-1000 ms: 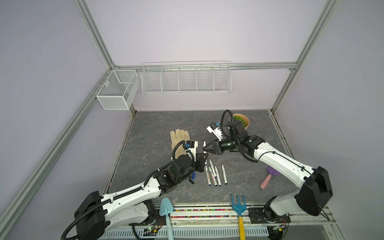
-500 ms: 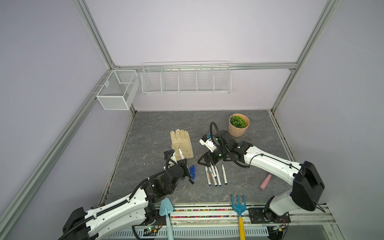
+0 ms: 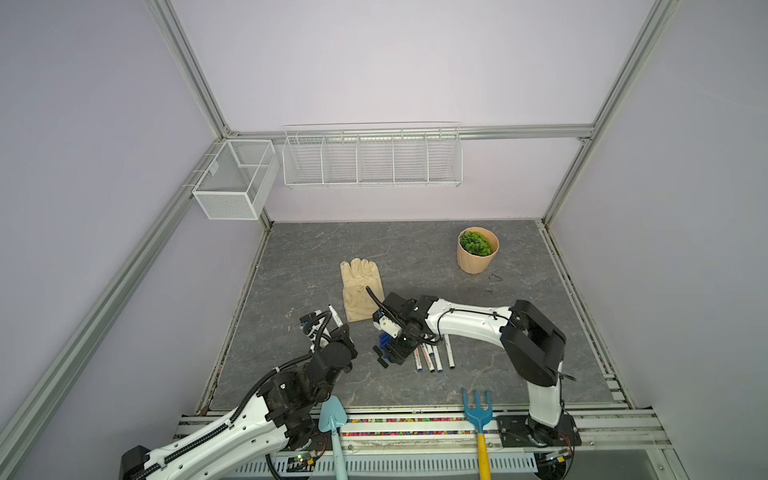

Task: Insert the pens into the pen caps
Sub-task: 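Move the right gripper over the blue caps and lower onto one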

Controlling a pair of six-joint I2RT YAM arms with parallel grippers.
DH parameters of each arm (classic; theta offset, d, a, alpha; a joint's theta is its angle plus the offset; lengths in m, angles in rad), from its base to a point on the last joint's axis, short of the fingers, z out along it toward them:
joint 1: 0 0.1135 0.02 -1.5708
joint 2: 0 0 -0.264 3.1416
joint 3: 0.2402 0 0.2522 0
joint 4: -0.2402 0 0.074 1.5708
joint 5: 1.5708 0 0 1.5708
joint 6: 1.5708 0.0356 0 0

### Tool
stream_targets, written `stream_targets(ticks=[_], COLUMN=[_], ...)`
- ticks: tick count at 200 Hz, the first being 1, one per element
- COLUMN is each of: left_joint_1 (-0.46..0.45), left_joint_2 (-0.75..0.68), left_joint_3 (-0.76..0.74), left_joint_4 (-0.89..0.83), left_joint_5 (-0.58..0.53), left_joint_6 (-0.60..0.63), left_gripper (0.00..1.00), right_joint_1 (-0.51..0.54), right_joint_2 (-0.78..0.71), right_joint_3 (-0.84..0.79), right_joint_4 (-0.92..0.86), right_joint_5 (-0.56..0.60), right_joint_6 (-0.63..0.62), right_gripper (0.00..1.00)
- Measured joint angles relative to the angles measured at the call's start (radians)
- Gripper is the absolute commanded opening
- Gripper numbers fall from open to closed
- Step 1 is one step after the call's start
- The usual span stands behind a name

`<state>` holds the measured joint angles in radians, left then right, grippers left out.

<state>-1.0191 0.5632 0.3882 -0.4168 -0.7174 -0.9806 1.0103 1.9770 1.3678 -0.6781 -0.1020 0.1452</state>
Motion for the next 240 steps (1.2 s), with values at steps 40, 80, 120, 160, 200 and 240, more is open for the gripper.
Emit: stream_targets(ticks=[40,80,120,160,200,240], left_joint_1=[0.000,0.000,0.000,0.000,0.000,0.000], left_joint_2=[0.070,0.106,0.105,0.101,0.076,0.061], left_joint_3=[0.000,0.000,0.000,0.000,0.000,0.000], left_joint_4=[0.009,0.014,0.016,0.014,0.013,0.006], left_joint_5=[0.008,0.019,0.019,0.019,0.024,0.027], left_joint_6=[0.000,-0.007,-0.011,-0.011,-0.011,-0.014], left_gripper=[0.00,0.00,0.00,0.00,0.00,0.00], right_joint_1=[0.001,0.018,0.034,0.040,0.045,0.045], right_joint_2=[0.009,0.010,0.034,0.101,0.129,0.129], right_joint_3=[0.033,0.042,0.101,0.173,0.184,0.181], right_joint_4=[-0.015,-0.027,-0.045,-0.064,-0.082,-0.091], right_joint_5=[0.027,0.036,0.065,0.103,0.159,0.197], right_joint_6=[-0.043,-0.079,-0.093,-0.092,-0.073,-0.057], right_gripper=[0.69,0.70,0.72,0.72,0.72,0.70])
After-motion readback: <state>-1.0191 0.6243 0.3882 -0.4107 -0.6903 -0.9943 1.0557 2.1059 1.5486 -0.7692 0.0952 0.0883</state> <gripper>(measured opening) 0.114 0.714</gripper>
